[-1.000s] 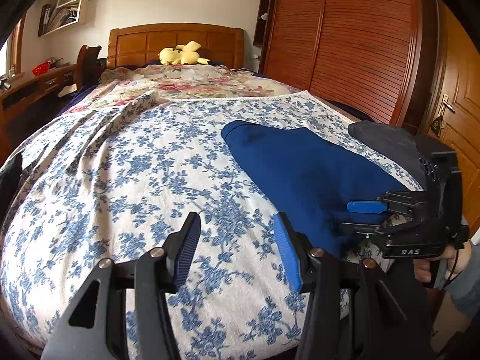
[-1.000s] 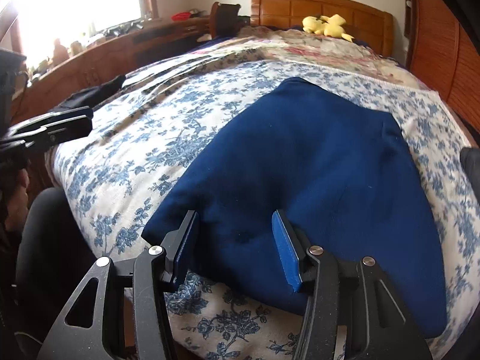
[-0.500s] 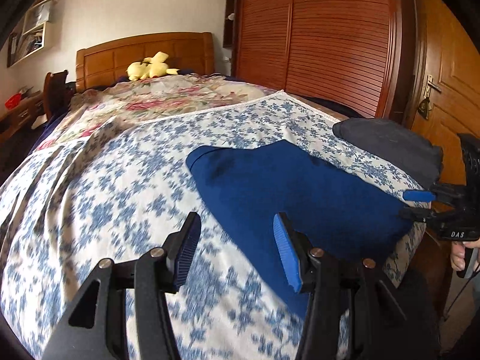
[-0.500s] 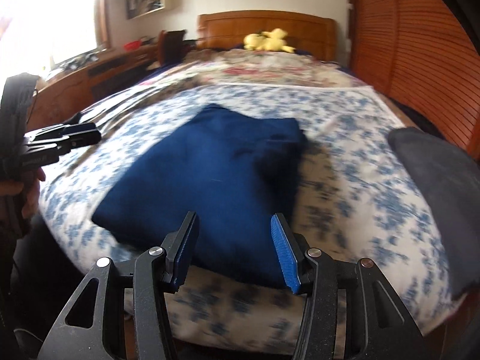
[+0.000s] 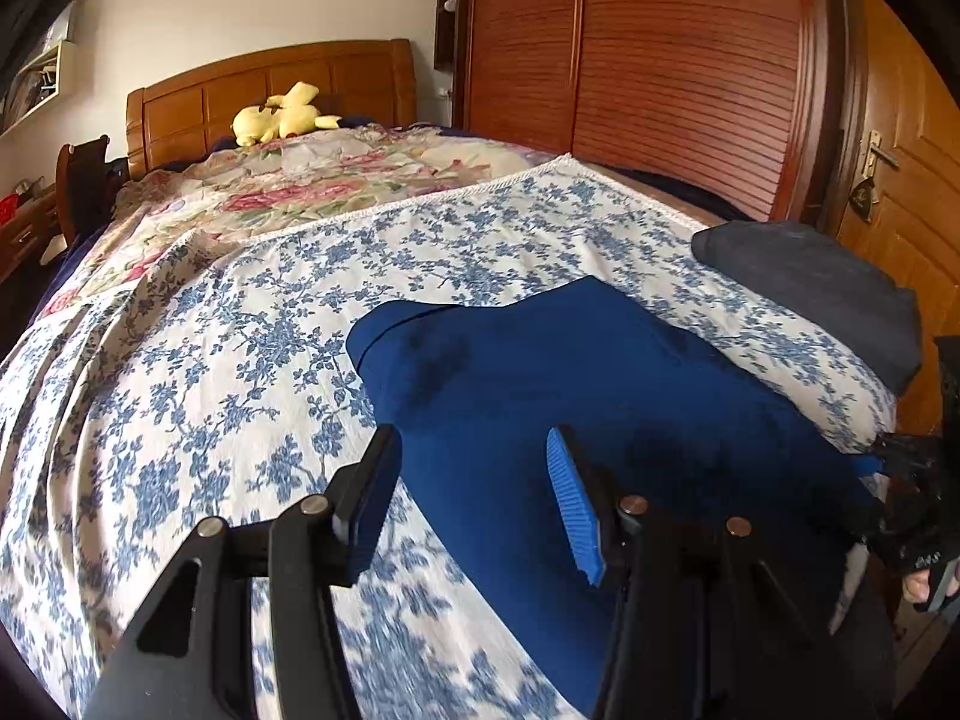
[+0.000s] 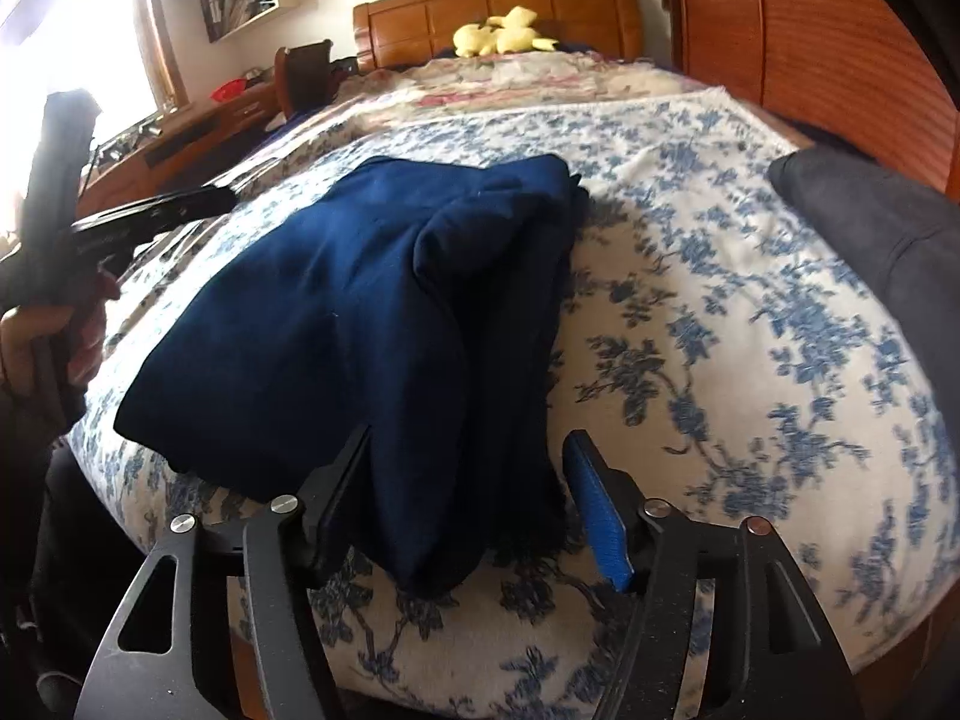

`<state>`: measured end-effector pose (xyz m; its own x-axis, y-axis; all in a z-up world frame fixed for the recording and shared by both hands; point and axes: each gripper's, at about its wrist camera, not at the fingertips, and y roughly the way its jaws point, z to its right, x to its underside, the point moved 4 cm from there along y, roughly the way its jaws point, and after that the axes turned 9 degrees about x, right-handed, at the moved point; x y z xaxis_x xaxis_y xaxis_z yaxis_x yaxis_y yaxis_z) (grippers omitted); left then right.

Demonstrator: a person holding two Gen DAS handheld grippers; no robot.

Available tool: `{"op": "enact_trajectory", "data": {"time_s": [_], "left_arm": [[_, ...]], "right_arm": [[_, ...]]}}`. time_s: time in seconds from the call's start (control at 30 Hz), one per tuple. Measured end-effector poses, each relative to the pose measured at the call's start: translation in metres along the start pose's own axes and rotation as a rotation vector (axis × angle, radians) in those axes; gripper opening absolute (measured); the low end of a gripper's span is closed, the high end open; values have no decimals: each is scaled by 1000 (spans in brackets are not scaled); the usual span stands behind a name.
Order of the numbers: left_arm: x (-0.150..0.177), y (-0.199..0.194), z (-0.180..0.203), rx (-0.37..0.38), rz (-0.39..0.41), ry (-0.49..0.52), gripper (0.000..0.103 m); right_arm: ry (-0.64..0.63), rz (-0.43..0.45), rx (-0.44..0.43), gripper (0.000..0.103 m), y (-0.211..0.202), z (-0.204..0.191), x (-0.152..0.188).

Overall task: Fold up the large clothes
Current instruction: 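Close the right tool on the folded jacket bundle and lift it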

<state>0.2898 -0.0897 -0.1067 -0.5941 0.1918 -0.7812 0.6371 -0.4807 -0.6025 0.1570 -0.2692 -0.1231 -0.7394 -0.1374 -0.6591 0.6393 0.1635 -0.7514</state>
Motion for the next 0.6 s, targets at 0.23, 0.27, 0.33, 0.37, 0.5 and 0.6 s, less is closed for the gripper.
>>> {"op": "enact_trajectory", "data": {"time_s": [0.23, 0.27, 0.33, 0.37, 0.5, 0.6], "left_arm": [[-19, 45, -30, -22, -51, -22, 49], [-22, 52, -33, -28, -57, -21, 49], [-29, 68, -41, -39, -74, -16, 49], [-32, 74, -44, -43, -79, -13, 49], [-41, 103, -59, -67, -108, -5, 49], [-40, 123, -72, -99, -141, -4, 49]], "right_arm": [[10, -7, -49, 72, 17, -1, -5], [11, -6, -53, 72, 19, -2, -5], [16, -8, -61, 73, 20, -1, -6], [15, -8, -63, 73, 21, -2, -6], [-4, -8, -59, 73, 23, -5, -8], [-12, -11, -62, 73, 25, -5, -11]]}}
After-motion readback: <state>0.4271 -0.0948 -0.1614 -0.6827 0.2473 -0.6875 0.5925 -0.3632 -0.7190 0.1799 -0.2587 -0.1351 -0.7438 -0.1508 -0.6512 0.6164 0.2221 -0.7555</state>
